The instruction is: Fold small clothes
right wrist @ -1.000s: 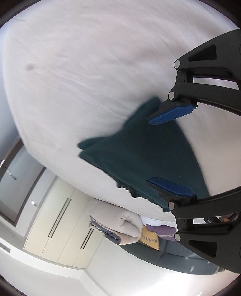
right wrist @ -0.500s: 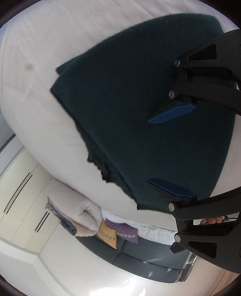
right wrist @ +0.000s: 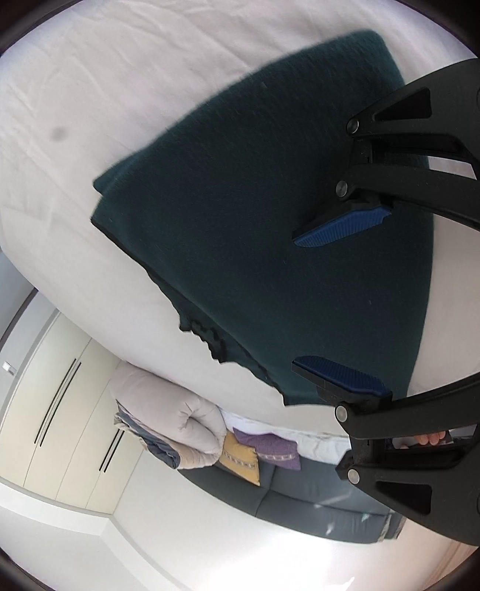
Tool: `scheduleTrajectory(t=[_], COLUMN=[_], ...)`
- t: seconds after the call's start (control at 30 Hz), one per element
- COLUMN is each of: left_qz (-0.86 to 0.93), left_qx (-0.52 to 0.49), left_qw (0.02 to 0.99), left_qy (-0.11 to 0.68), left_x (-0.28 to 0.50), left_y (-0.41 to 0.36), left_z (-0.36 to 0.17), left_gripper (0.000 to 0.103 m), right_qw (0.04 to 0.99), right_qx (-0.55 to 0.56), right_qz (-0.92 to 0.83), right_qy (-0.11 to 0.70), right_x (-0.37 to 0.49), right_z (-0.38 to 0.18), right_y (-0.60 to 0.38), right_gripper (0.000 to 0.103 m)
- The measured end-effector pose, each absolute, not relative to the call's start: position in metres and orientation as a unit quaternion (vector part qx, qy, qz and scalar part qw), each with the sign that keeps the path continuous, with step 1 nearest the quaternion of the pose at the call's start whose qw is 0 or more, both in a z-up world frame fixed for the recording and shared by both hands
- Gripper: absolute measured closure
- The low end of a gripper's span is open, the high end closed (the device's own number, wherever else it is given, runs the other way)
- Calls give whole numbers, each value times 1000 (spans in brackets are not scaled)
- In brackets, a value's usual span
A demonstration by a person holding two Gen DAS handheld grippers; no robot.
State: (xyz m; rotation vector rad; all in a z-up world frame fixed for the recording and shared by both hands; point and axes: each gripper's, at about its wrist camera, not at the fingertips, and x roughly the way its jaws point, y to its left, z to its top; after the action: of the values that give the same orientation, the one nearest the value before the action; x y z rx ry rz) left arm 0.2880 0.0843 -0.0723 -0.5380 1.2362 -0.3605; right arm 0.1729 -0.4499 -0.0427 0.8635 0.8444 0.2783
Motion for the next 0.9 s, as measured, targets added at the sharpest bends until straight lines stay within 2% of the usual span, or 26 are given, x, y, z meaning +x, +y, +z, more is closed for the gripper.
scheduleTrajectory(t=[0.03,0.13,0.3,0.43,0.5,0.57,0.83,0.9], left_qz=[-167,-182,-206,-229,-229,-229,-233,-233], left_qx=[-261,-316,-370,-404,-410,-440,-500,-502], left_qw=[758,729,692,659,658,652,648,651], left_qy=[574,580,585,591,588,574,525,520], left_x=[290,291,290,286,285,281,261,260], left_y=[86,96,107,106,107,114,129,128], left_z=[-73,-79,-92,-100,-102,-105,-110,-108], left_gripper=[23,32,55,65,81,90,92,92], right_qw=[812,808,802,796,794,792,767,759], right_qx=[405,400,384,377,373,365,353,349], right_qz=[138,159,187,203,208,216,242,237], right_qy=[398,402,417,427,433,440,478,497], right_x=[174,177,186,193,196,201,234,242], right_z=[-41,-35,-26,-22,-21,-19,-30,-43], right_y=[-445,-429,-398,-376,-365,-351,-297,-288], right_gripper=[43,43,43,43,43,43,42,36])
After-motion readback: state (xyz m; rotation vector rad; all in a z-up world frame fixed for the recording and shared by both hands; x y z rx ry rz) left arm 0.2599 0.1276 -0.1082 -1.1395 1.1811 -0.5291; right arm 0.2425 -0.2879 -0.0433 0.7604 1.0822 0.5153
